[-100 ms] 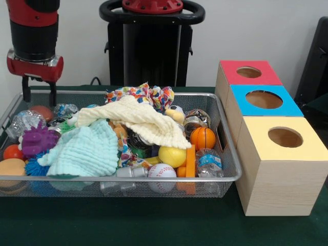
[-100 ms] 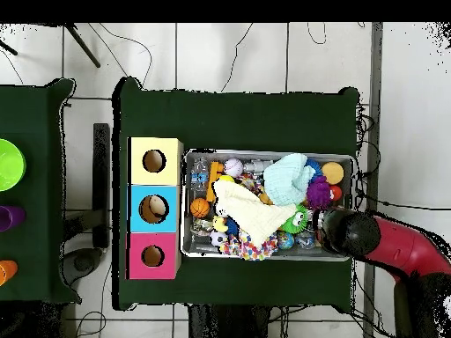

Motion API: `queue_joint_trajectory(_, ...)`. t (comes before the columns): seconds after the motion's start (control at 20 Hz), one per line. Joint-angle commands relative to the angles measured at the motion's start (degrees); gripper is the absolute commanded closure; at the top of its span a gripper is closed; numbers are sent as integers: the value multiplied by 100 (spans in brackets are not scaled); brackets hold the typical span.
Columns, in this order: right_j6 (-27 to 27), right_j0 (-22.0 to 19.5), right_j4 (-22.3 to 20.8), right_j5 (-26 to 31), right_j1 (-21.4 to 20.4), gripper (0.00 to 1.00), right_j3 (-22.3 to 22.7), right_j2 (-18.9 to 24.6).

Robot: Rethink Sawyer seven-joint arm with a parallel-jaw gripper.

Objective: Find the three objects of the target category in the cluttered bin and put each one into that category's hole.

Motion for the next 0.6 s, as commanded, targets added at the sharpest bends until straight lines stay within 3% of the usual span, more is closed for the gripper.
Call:
queue_joint_trajectory(0.05,1332,32,455,-94,403,0,3,-117)
queue_joint_trajectory(0.6,1056,-29,564,-313,527,0,-90,-303)
